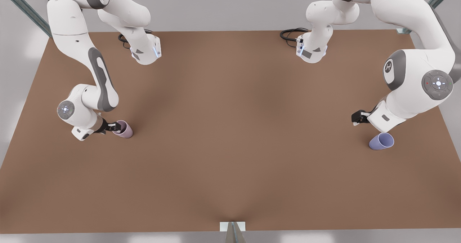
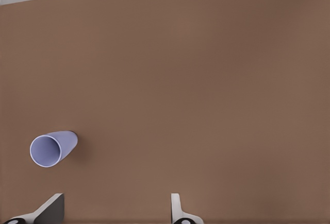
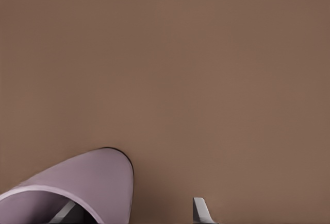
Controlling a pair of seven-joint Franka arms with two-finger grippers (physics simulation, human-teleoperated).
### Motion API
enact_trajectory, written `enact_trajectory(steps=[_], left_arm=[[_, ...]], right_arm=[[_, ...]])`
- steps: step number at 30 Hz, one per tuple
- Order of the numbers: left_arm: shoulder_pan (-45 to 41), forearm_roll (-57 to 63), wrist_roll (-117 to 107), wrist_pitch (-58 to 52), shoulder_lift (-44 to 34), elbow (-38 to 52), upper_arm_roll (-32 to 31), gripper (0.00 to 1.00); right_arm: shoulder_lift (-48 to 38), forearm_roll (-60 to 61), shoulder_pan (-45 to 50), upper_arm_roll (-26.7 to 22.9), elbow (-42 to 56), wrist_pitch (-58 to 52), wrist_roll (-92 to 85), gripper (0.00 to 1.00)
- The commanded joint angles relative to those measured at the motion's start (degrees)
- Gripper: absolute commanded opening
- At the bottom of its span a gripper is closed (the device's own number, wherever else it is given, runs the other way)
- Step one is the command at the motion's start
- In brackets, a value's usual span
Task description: Stack the cups, with the pink cup at the bottom and the purple cup at the top
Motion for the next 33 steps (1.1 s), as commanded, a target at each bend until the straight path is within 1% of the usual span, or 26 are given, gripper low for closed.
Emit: enact_trajectory(steps=[1,3,4,6,7,10,14,15,16,17,19,21,23,24,26,27,28,30,32,33], left_arm=[[0.03,-0.03,0.04,0.1,-0.01,0.03,0.06,1.0],[0.03,-0.12,-0.05,0.1,0.08,0.03,0.06,1.0],[0.03,-0.12,-0.05,0.1,0.08,0.03,0.06,1.0],[0.03,-0.2,-0.05,0.1,0.08,0.03,0.06,1.0],[0.03,-0.2,-0.05,0.1,0.08,0.03,0.06,1.0],[-0.06,-0.2,-0.05,0.1,-0.19,0.03,0.06,1.0],[-0.06,-0.2,-0.05,0.54,-0.19,0.03,0.06,1.0],[-0.06,-0.2,-0.05,0.54,-0.28,0.03,0.06,1.0],[-0.06,-0.2,-0.05,0.54,-0.28,0.03,0.06,1.0],[-0.06,-0.2,-0.05,0.54,-0.36,0.03,0.06,1.0],[-0.06,-0.2,-0.05,0.54,-0.54,0.03,0.06,1.0],[-0.15,-0.03,-0.22,1.15,-0.63,0.11,0.14,1.0],[-0.06,0.15,-0.22,-0.34,-2.12,0.12,0.15,1.0],[-0.24,-0.29,-0.4,-0.69,-2.74,0.11,0.32,1.0],[-0.24,0.06,-0.31,0.01,-2.65,0.12,0.32,1.0],[-0.15,0.15,-0.31,0.1,-2.56,0.12,0.32,1.0],[-0.06,0.06,-0.23,0.8,-2.21,0.03,0.32,1.0],[0.11,-0.03,-0.23,1.33,-1.24,0.03,0.5,1.0],[0.38,-0.47,0.21,4.14,1.04,-0.15,2.34,1.0],[0.47,-0.56,0.21,6.33,1.57,-1.9,2.69,1.0]], right_arm=[[0.1,0.02,0.54,0.01,0.0,1.83,-3.45,0.6],[0.1,0.02,0.54,0.01,0.18,1.74,-3.45,0.38],[0.02,0.02,1.07,0.01,0.09,1.74,-3.45,0.3],[0.02,0.02,1.33,0.01,0.18,1.74,-3.45,0.3],[0.02,0.02,1.33,0.01,0.18,1.74,-3.45,0.27],[0.1,0.02,1.95,0.1,0.18,1.48,-3.45,0.21],[-2.44,0.02,2.21,1.06,0.53,0.34,-3.1,0.21],[-3.76,0.02,2.21,2.38,4.04,-5.35,-2.84,0.21],[-4.82,0.11,2.21,3.26,5.28,-6.78,-2.48,0.21],[-5.26,0.37,2.21,5.54,5.45,-6.78,0.67,0.21],[-5.61,0.37,3.7,12.13,7.82,-6.87,12.97,0.21],[-4.56,0.37,11.42,12.31,12.65,-8.1,23.51,0.21],[0.09,1.16,19.77,12.14,21.78,-11.25,34.58,0.21],[5.71,1.16,25.75,11.61,31.71,-15.21,44.25,0.21],[13.63,1.07,31.56,11.17,42.71,-16.36,54.29,0.21],[17.67,0.9,35.87,8.1,49.03,-18.47,58.59,0.21],[24.61,0.9,39.12,7.39,58.79,-19.7,65.18,0.21],[32.7,0.72,41.67,7.22,68.11,-19.35,72.39,0.21],[40.44,0.28,44.22,5.81,76.12,-19.53,77.5,0.21],[41.5,0.28,45.1,5.02,76.29,-19.18,77.93,0.21]])
